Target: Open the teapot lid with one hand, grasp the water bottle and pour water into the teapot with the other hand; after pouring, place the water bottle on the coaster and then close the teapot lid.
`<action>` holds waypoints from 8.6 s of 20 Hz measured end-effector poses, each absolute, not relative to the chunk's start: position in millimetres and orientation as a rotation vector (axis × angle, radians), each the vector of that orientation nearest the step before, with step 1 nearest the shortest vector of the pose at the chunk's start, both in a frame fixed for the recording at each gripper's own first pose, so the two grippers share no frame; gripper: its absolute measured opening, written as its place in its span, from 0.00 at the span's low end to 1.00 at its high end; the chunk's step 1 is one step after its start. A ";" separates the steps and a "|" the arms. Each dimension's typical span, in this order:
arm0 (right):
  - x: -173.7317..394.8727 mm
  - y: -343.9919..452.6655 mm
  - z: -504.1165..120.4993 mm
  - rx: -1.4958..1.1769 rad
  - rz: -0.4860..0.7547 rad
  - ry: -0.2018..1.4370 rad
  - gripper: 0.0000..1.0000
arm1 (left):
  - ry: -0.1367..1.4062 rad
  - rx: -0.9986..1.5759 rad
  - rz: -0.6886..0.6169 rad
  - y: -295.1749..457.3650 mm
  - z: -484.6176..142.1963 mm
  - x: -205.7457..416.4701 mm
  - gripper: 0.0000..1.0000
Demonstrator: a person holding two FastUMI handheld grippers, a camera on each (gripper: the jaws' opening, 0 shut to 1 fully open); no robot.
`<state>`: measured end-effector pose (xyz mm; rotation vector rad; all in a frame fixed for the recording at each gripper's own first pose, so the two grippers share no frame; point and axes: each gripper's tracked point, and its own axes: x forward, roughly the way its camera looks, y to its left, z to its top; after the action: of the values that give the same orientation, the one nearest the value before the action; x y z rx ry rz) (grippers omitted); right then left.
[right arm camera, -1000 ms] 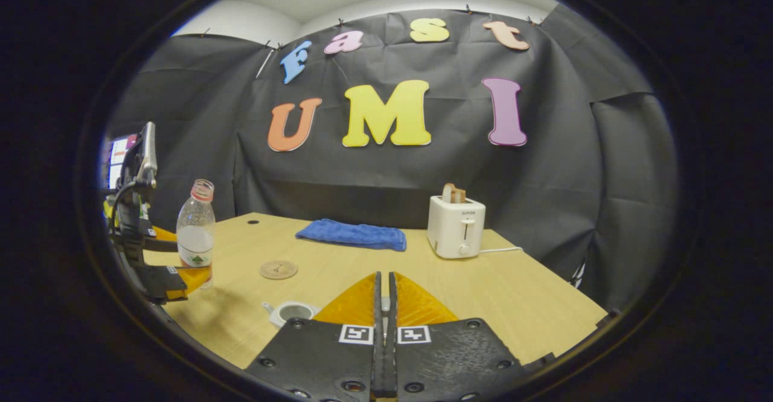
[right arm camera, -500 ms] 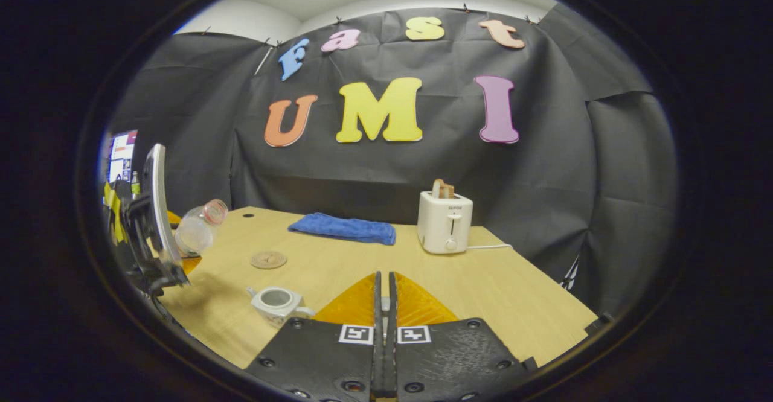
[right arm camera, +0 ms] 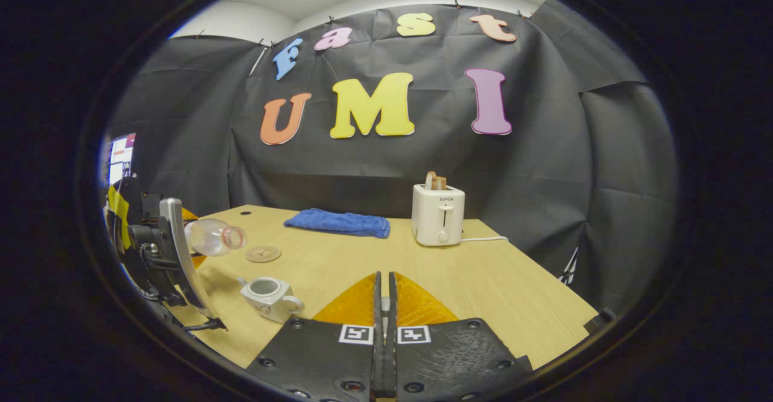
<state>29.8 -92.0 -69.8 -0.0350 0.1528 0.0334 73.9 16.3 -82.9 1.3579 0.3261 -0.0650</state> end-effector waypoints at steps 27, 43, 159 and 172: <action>23.1 -108.9 -84.6 -0.013 0.020 0.175 0.00 | 0.218 1.810 -0.011 16.5 -62.7 90.9 0.72; 20.6 -116.2 -87.7 0.008 0.018 0.174 0.00 | 0.165 1.926 0.003 11.6 -46.2 94.6 0.72; 54.4 1.6 -53.1 -0.061 0.178 0.138 0.00 | 0.283 -0.118 -0.011 97.1 -105.3 114.3 1.00; 91.2 79.8 -105.1 -0.049 0.299 0.204 0.00 | 0.151 0.000 0.116 171.0 -84.0 48.4 1.00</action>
<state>91.2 79.8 -105.1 -0.0485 0.2042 0.2985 48.4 171.0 -84.0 0.0001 0.1512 0.1163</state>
